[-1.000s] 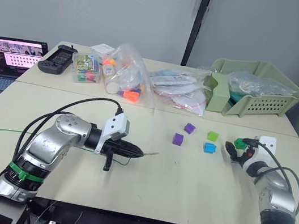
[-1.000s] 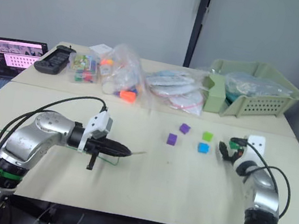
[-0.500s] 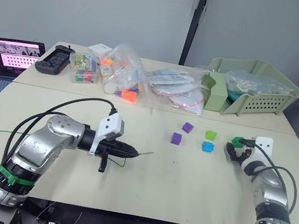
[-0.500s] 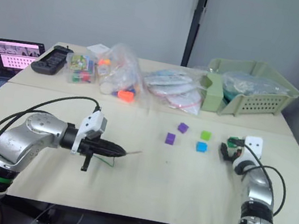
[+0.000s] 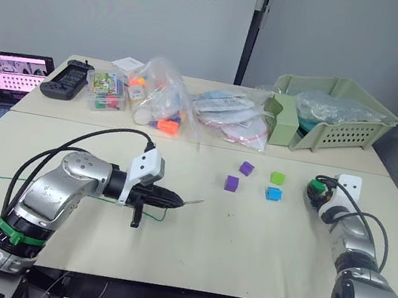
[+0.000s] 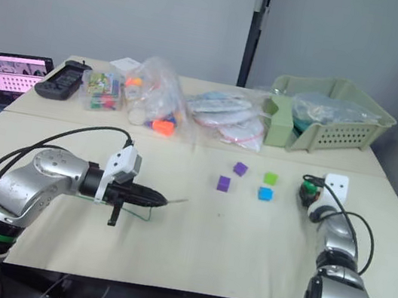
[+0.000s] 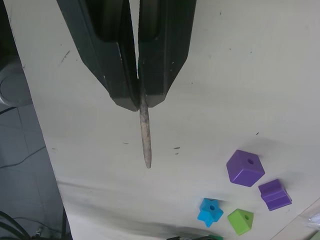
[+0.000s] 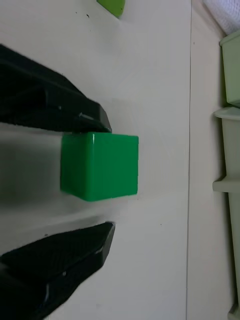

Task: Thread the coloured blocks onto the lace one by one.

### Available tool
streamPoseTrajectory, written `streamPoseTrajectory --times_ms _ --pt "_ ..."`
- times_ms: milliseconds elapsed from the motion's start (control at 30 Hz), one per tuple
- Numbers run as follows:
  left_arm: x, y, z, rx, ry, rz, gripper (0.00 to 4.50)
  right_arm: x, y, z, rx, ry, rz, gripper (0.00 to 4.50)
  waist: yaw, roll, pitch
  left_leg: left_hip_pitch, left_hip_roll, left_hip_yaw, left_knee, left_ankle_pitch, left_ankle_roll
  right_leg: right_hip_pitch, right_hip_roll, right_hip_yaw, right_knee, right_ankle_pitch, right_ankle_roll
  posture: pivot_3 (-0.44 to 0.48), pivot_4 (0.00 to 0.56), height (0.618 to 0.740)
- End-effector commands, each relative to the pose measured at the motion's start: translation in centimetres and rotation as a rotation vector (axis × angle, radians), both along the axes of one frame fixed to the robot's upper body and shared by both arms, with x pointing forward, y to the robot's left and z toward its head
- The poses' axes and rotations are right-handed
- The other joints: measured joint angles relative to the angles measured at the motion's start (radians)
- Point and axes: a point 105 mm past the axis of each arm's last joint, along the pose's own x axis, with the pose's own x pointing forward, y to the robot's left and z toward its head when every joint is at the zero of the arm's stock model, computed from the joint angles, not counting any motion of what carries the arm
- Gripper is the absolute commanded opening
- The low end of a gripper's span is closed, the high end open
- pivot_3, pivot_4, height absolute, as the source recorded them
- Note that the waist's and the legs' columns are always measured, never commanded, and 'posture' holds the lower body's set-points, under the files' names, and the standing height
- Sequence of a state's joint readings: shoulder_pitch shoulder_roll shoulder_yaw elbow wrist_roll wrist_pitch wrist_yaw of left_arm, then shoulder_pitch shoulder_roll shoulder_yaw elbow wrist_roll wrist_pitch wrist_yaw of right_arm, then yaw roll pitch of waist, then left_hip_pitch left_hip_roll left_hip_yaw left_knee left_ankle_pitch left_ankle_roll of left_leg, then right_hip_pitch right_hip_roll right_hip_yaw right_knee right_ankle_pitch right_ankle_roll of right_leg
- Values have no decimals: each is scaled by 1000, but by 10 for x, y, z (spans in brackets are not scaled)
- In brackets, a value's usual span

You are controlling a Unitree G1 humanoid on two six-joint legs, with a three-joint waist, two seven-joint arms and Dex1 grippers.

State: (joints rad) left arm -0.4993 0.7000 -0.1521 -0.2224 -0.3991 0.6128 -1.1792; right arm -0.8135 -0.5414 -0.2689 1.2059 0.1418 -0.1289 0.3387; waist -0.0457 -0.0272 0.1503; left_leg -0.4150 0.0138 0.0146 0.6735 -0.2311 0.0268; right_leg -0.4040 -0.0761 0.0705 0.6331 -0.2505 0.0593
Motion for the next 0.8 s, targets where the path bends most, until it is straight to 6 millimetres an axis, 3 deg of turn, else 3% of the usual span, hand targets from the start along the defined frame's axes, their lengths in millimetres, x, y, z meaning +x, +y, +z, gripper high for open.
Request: streamPoseTrajectory --times_ms 33,267,433,600,700,800 --pt "-1 -3 6 -16 -35 -18 0 2 -6 17 0 -63 -6 1266 0 0 0 0 0 0 0 0 0 0 0 0 0 0 0 0 150 734" --pt "-2 -9 3 -24 -25 -43 0 -4 -12 29 -20 -117 25 1153 1 0 0 0 0 0 0 0 0 0 0 0 0 0 0 0 150 734" --pt "-3 -15 -3 -28 -7 -73 0 -30 0 49 -25 -182 107 1153 10 0 0 0 0 -3 0 0 0 -1 -1 -1 4 0 0 0 150 734" --pt "1 -29 -20 -8 28 -140 0 -99 74 62 75 -169 253 1153 22 3 0 0 0 -6 0 0 0 -2 0 -1 9 -1 -1 0 150 734" --pt "3 -32 -24 -1 31 -152 0 -113 87 60 112 -137 248 1153 15 3 0 0 0 -4 3 0 0 -1 1 0 8 -1 -1 0 150 734" --pt "8 -46 -34 15 35 -185 0 -135 126 32 175 -53 300 1153 29 3 0 1 0 -3 4 3 -1 0 1 -1 7 -1 -1 0 150 734"
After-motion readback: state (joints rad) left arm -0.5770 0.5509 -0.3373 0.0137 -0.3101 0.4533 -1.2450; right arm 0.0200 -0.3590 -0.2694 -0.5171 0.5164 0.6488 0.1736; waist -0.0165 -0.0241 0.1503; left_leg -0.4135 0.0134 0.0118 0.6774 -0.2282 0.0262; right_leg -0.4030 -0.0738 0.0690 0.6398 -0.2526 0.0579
